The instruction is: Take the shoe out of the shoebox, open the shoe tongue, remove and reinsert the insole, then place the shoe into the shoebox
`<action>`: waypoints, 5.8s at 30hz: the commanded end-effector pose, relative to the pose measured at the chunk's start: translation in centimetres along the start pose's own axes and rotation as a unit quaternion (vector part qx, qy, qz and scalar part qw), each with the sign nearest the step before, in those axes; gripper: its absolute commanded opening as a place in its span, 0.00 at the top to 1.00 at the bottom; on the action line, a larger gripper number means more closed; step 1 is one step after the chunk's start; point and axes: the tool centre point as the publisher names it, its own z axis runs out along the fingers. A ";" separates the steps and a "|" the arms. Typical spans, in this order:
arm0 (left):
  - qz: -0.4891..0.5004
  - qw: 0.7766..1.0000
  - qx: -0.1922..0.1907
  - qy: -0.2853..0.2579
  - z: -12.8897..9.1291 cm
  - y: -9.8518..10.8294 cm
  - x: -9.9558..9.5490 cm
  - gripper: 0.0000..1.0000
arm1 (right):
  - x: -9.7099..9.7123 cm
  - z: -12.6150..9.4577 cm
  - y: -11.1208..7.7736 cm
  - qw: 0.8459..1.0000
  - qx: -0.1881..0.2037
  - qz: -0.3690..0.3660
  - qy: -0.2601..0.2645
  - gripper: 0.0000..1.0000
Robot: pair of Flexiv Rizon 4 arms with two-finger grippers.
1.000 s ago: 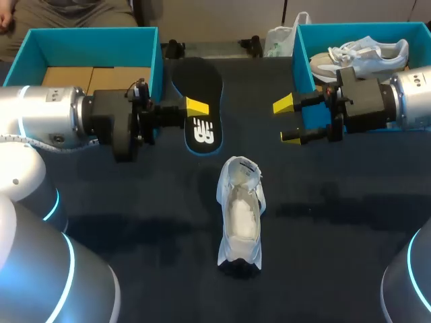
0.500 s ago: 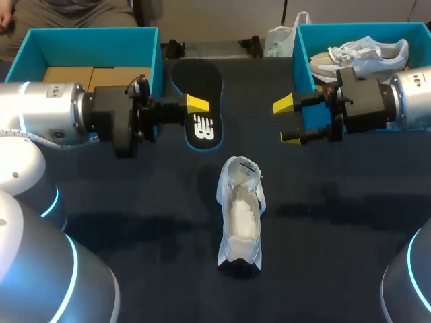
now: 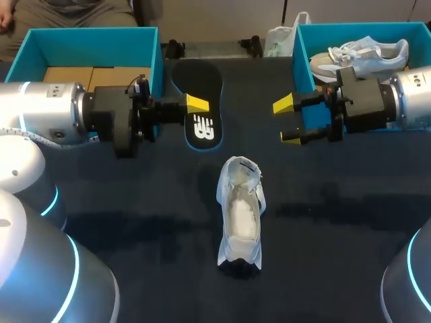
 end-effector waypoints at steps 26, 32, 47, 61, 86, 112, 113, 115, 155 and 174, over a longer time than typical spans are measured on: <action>0.083 0.996 -0.023 0.008 -2.7 3.2 4.8 1.00 | 0.0 0.1 0.0 1.000 0.000 0.000 0.000 0.00; 0.096 0.995 -0.014 0.012 -2.3 3.3 6.2 1.00 | 0.0 0.1 0.0 1.000 0.000 0.000 0.000 0.00; 0.091 0.996 -0.007 0.001 -0.6 1.9 7.2 1.00 | -0.3 2.9 2.9 1.000 -0.021 0.020 0.006 0.00; 0.088 0.996 0.001 -0.003 0.3 1.0 7.8 1.00 | -0.4 4.0 3.6 1.000 -0.013 0.015 0.005 0.00; 0.095 0.995 0.007 -0.002 2.9 0.2 9.9 1.00 | -1.2 7.9 2.0 1.000 0.006 0.000 0.018 0.00; 0.095 0.995 0.007 -0.002 2.9 0.2 9.9 1.00 | 0.3 11.4 0.8 1.000 -0.003 0.008 0.016 0.57; 0.095 0.995 0.007 -0.002 2.9 0.2 9.9 1.00 | 0.2 11.4 0.8 1.000 -0.004 0.008 0.017 0.57; 0.095 0.995 0.007 -0.002 2.9 0.2 9.9 1.00 | 0.2 11.6 0.7 1.000 -0.004 0.009 0.019 0.58; 0.087 0.996 0.006 0.007 0.8 0.1 9.0 0.00 | 0.2 10.9 0.1 0.999 -0.009 0.003 0.033 1.00; 0.084 0.995 -0.017 0.059 -2.8 1.8 7.0 0.00 | -0.5 10.2 -1.1 0.999 -0.009 0.026 0.028 1.00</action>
